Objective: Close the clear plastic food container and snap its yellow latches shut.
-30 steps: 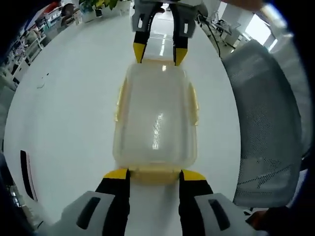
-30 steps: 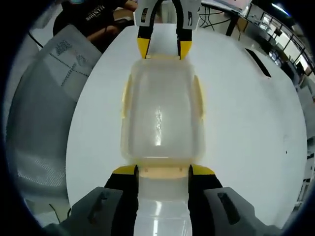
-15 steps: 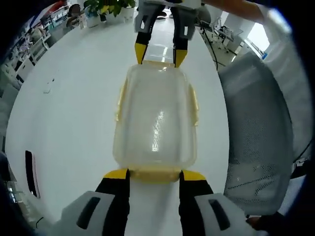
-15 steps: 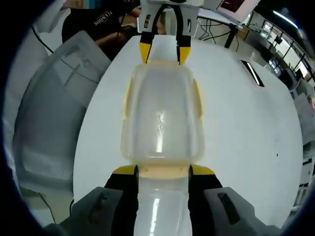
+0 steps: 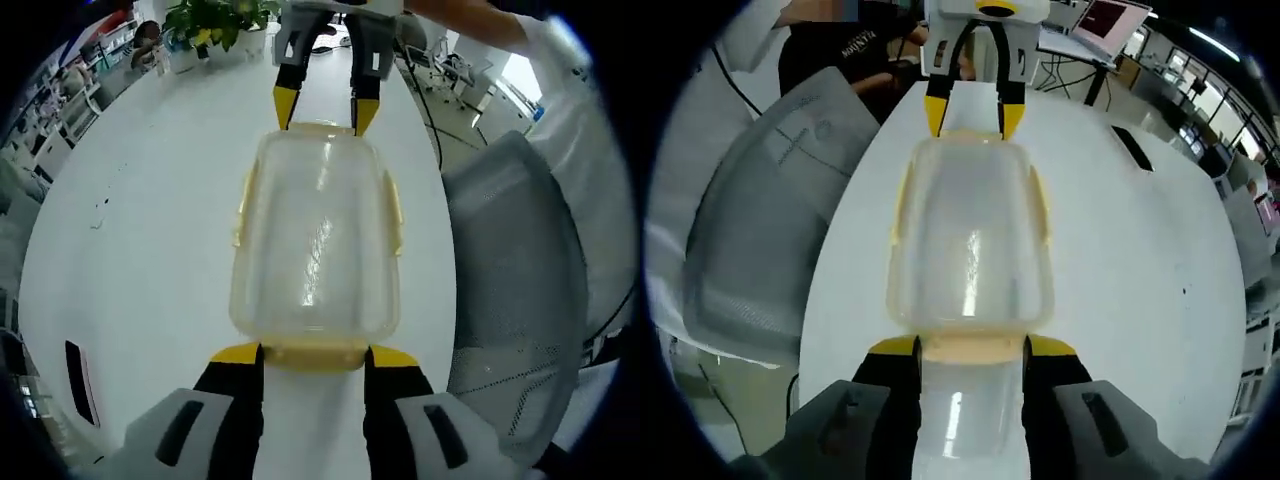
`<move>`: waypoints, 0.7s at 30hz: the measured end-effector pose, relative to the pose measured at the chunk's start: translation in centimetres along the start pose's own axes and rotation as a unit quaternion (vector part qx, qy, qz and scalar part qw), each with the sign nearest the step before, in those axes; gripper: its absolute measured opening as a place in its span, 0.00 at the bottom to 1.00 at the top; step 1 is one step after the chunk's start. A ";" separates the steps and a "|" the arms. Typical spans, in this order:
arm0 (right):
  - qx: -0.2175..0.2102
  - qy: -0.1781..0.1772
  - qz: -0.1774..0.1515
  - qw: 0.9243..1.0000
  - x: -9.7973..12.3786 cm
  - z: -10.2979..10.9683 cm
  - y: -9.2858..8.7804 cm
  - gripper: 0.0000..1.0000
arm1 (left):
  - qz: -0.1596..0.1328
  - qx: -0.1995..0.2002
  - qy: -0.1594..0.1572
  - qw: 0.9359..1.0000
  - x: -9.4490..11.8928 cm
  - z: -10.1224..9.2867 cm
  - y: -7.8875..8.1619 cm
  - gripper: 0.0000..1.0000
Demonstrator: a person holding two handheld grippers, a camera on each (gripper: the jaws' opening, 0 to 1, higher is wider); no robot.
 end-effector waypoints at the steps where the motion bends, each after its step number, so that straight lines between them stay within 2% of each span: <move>1: -0.001 -0.001 0.000 1.000 0.4 -0.1 -0.6 0.35 | -0.001 -0.001 0.000 1.000 -0.2 0.1 0.6 0.34; 21: -0.033 0.000 0.000 0.999 4.6 -1.5 -10.9 0.36 | -0.008 -0.020 -0.027 0.999 -5.5 2.6 10.4 0.34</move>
Point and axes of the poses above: the point that each gripper's makers call its tool centre point, and the gripper's own axes: x roughly backward along the fingers, z roughly to its left, y roughly out of its top, the point moved 10 cm from there along x, roughly backward along the fingers, and after that the axes turned 13 degrees about -x, right-handed, at the moved point
